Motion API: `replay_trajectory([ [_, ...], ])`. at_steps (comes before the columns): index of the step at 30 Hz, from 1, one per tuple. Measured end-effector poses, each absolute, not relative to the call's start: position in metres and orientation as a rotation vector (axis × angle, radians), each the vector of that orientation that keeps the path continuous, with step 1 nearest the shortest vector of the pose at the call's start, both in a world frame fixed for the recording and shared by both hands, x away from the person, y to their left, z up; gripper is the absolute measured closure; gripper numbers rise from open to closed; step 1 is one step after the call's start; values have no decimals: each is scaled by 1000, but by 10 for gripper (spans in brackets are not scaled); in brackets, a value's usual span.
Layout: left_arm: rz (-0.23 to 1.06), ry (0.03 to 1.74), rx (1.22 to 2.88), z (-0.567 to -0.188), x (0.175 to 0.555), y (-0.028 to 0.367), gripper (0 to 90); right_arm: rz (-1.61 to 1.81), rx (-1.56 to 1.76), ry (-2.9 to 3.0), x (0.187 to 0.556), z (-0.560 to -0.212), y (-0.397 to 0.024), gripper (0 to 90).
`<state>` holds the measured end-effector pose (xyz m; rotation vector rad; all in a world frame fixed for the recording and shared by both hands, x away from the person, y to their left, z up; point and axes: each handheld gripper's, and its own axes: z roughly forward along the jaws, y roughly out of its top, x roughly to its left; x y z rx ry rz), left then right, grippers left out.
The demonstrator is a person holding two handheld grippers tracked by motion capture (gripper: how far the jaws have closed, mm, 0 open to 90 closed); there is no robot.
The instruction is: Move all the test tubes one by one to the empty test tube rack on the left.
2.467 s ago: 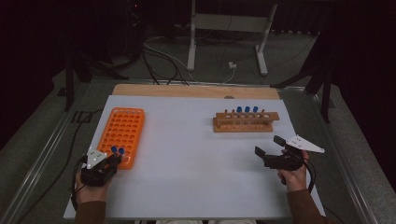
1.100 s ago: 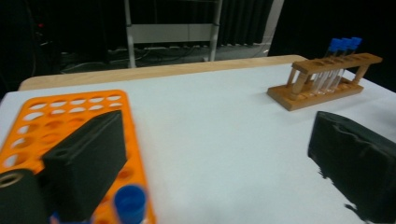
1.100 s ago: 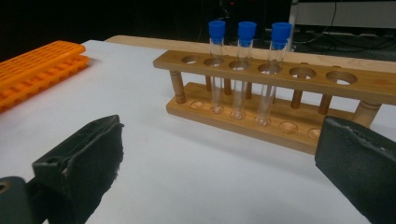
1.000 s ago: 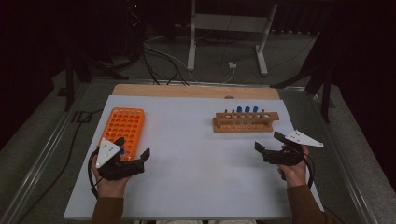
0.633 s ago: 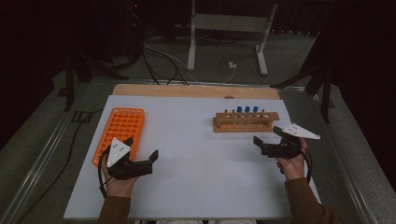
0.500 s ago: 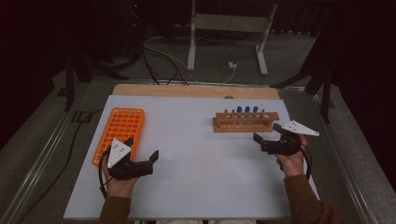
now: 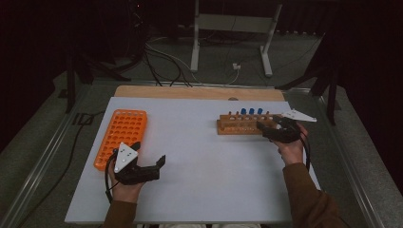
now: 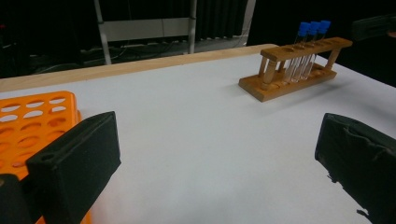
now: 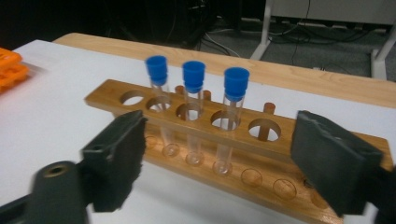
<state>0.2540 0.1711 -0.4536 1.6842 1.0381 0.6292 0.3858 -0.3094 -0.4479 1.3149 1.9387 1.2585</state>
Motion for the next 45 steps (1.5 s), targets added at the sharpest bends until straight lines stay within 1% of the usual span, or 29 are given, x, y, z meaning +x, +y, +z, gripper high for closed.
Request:
replay_trajectory([
  [2, 627, 1038, 1684, -454, 254, 171, 12, 1256, 1340, 1934, 392, -452, -310, 267],
  [4, 624, 1039, 1683, -454, 254, 171, 12, 1258, 1359, 1926, 397, -456, -311, 346],
  [6, 622, 1040, 1686, -455, 254, 170, 12, 1266, 1365, 1922, 401, -459, -311, 444],
  [10, 617, 1036, 1692, -456, 255, 169, 12, 1266, 1364, 1918, 408, -459, -307, 560],
  [13, 614, 1036, 1692, -456, 254, 168, 12, 1261, 1350, 1902, 412, -457, -301, 608],
  [18, 611, 1033, 1691, -456, 254, 169, 12, 1237, 1388, 1896, 422, -459, -298, 661],
  [22, 608, 1033, 1692, -456, 254, 169, 12, 1194, 1396, 1904, 425, -463, -294, 727],
  [25, 607, 1032, 1691, -456, 254, 169, 12, 1199, 1399, 1895, 425, -466, -294, 757],
  [28, 605, 1030, 1693, -456, 254, 168, 12, 1190, 1373, 1899, 423, -467, -291, 768],
  [36, 602, 1029, 1697, -457, 255, 168, 12, 1171, 1351, 1884, 420, -467, -287, 773],
  [45, 595, 1033, 1699, -458, 255, 167, 12, 1196, 1336, 1847, 417, -456, -291, 773],
])
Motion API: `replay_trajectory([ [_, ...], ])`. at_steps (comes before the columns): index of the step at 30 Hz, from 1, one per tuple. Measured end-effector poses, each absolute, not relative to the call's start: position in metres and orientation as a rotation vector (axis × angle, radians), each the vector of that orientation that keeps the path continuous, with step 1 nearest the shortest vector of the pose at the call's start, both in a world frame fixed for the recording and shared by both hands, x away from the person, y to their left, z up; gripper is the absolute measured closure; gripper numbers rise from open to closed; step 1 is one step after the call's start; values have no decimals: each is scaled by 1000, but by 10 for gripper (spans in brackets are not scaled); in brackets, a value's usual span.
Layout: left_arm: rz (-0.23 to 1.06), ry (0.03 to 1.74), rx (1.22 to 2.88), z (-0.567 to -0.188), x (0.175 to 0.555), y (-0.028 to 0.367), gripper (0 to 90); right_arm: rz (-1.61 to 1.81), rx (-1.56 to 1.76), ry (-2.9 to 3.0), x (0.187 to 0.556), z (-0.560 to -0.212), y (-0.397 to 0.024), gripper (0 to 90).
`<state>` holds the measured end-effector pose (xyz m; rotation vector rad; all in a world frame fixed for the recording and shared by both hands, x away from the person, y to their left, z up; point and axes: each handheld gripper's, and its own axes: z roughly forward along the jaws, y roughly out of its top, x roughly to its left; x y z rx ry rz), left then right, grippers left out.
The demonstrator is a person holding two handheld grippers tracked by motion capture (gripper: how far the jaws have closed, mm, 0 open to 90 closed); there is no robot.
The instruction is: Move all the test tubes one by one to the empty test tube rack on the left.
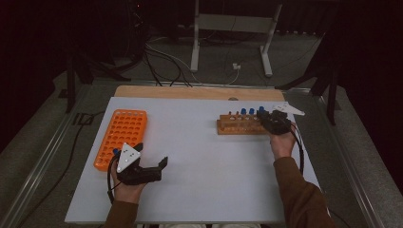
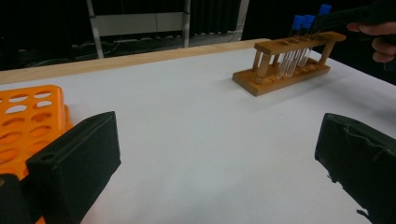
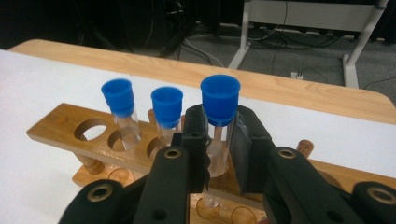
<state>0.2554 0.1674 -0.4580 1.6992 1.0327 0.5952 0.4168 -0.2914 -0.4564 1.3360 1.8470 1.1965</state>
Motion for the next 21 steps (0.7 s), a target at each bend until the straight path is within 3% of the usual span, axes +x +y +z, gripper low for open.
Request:
replay_trajectory([
  [21, 582, 1034, 1707, -459, 256, 165, 12, 1295, 1288, 1780, 403, -425, -301, 774],
])
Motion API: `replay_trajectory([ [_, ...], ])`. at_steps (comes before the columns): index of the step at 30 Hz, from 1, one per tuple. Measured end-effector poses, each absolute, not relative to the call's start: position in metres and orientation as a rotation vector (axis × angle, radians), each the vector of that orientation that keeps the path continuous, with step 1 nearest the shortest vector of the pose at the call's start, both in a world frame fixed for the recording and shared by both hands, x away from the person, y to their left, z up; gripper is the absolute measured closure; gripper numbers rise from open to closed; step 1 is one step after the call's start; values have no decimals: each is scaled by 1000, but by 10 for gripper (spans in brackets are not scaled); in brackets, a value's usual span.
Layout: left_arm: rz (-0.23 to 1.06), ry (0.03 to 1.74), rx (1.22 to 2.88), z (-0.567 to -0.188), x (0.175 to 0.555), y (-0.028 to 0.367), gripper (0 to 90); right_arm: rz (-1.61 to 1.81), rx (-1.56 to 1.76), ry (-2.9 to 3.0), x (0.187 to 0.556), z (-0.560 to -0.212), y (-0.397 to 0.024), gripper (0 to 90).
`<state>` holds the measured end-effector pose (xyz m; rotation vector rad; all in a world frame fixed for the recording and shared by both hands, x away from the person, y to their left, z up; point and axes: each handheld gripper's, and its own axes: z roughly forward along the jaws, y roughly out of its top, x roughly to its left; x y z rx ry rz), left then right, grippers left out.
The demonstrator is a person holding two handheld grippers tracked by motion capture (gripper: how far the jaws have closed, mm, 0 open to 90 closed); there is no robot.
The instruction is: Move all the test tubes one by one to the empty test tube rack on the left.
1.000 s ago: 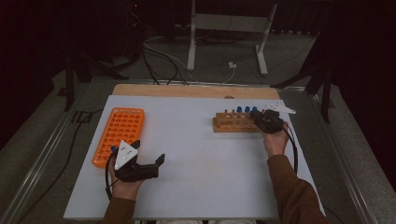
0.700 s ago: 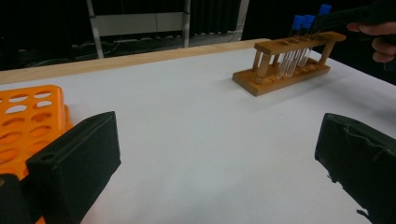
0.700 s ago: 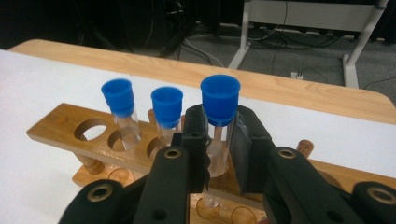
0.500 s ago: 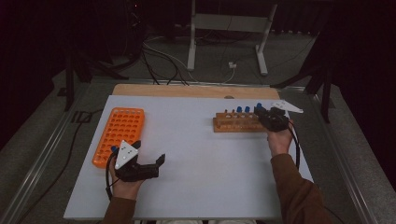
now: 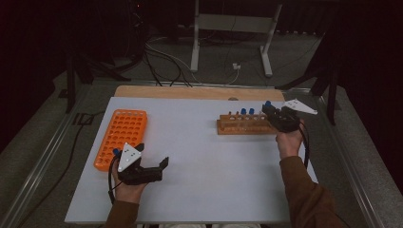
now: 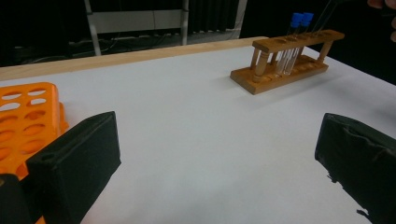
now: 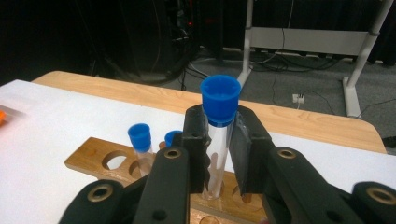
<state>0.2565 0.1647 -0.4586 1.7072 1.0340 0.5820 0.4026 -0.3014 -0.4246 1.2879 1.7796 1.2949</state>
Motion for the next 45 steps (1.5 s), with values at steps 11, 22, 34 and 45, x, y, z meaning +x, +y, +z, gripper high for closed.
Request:
replay_trajectory([
  [11, 587, 1010, 1722, -455, 260, 157, 12, 1330, 1268, 1789, 392, -416, -305, 774],
  [22, 582, 990, 1725, -452, 267, 145, 14, 1376, 1239, 1850, 379, -416, -296, 774],
  [34, 576, 945, 1752, -450, 277, 121, 15, 1426, 1203, 1951, 363, -420, -276, 773],
  [45, 563, 896, 1782, -447, 287, 94, 23, 1470, 1135, 2037, 348, -418, -252, 773],
])
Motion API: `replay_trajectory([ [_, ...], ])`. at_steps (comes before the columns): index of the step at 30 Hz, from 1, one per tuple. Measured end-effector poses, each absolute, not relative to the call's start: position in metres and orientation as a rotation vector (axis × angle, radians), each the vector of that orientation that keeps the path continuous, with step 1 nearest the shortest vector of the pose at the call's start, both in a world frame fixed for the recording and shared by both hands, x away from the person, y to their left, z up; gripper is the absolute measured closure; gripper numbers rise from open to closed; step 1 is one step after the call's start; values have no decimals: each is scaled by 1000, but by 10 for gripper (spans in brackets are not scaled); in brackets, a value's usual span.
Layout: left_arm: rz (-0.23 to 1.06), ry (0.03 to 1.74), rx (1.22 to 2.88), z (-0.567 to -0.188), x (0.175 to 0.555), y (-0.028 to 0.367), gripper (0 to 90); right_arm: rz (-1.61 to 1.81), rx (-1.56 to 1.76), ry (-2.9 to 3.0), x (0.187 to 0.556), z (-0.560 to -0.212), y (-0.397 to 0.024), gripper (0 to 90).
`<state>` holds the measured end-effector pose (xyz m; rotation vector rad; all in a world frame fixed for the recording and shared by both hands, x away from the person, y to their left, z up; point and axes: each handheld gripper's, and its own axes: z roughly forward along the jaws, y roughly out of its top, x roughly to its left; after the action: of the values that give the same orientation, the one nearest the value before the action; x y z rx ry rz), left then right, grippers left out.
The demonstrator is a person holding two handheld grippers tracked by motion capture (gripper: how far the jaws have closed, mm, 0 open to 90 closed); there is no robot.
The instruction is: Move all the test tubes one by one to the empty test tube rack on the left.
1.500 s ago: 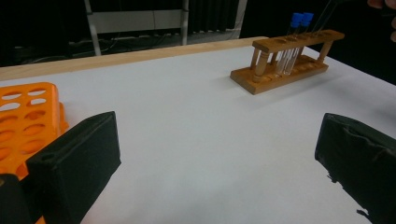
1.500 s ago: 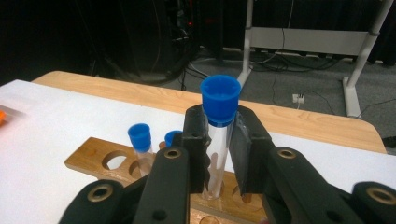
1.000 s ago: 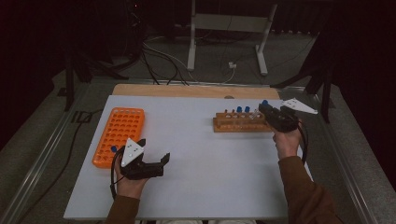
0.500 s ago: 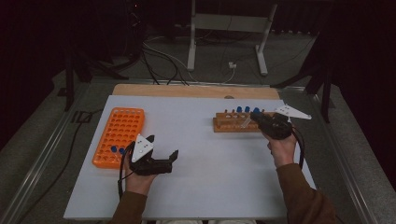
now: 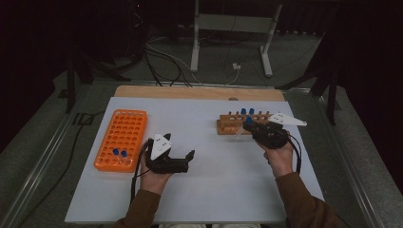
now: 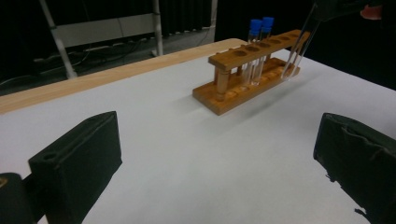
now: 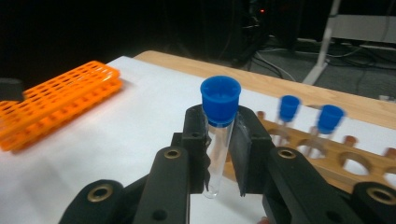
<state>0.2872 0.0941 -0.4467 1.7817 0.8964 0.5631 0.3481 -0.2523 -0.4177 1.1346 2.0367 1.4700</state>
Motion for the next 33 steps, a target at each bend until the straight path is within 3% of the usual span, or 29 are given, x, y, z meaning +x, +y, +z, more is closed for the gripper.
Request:
replay_trajectory([
  [21, 508, 858, 1855, -453, 300, 40, 95, 1515, 1039, 2204, 327, -421, -203, 772],
  [27, 510, 839, 1868, -454, 298, 30, 181, 1516, 1011, 2245, 322, -422, -193, 772],
  [33, 497, 807, 1871, -455, 297, 26, 386, 1517, 977, 2283, 318, -423, -182, 772],
])
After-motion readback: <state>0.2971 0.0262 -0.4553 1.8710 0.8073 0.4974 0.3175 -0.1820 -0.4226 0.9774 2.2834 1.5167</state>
